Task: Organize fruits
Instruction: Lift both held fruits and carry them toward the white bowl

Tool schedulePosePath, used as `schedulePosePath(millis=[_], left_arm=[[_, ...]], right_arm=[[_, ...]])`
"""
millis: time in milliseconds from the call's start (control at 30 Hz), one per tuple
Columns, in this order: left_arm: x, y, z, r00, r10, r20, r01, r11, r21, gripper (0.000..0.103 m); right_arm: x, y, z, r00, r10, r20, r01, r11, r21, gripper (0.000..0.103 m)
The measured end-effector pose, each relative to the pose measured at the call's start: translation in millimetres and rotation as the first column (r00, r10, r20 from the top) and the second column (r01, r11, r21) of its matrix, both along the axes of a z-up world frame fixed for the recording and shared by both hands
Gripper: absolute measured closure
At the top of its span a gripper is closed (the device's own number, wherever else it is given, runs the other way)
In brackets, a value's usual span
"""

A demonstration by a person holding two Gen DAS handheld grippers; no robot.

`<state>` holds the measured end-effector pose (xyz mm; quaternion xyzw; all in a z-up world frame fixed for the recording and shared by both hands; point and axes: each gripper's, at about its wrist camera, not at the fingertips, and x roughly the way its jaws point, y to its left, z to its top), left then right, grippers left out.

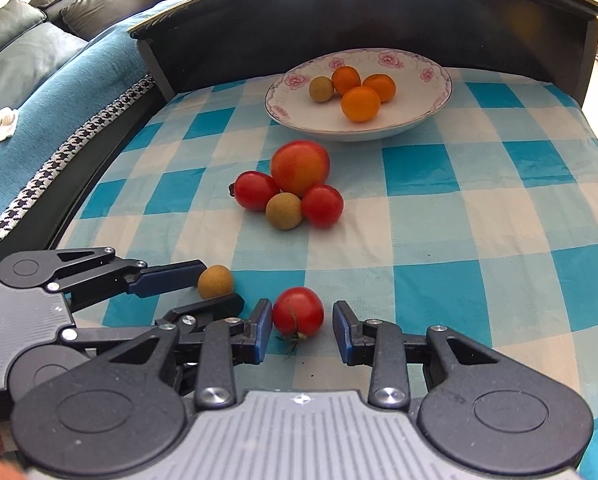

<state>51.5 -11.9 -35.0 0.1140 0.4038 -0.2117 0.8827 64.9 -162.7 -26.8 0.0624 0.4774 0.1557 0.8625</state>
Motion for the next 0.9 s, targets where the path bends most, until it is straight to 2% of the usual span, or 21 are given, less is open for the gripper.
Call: schedulePosePath(millis=[200,300,500,700,900], left_arm=[[0.1,1.3,0.6,1.0,-0.004,0.0,0.004,1.0,0.005,0.06],[3.7,4.5,1.5,1.0,0.011,-0.011,-0.011,1.0,-0.014,0.062],[7.7,4.9,2.1,0.999,0.027,-0.021,-0.027,0.999,-0.037,0.07],[5.3,1.9,3.7,1.0,0.022,-0.022,-0.023,1.0,-0.022,0.07],[6.6,0.3,9.8,0.999,0.024,-0.029,-0.026,0.998,-0.065,0.07]], right_arm=[[-1.0,3.6,1.4,1.0,0.018,0.016,-0.018,0.999,-0.031,0.072],[-2.9,1.8,2.9,1.0,0.023,0.018,-0.022,0.999,-0.05,0.072],[-4.7,-8.0,4.7,1.0,0.0,0.019,0.001,0.999,-0.039,0.072],[-3.7,-11.0,6.8,1.0,-0.016,0.026,0.016,0.999,-0.034,0.072],[-5.1,-13.3,14.9,0.998,-0.028,0.047,0.029,0.999,-0.026,0.072]])
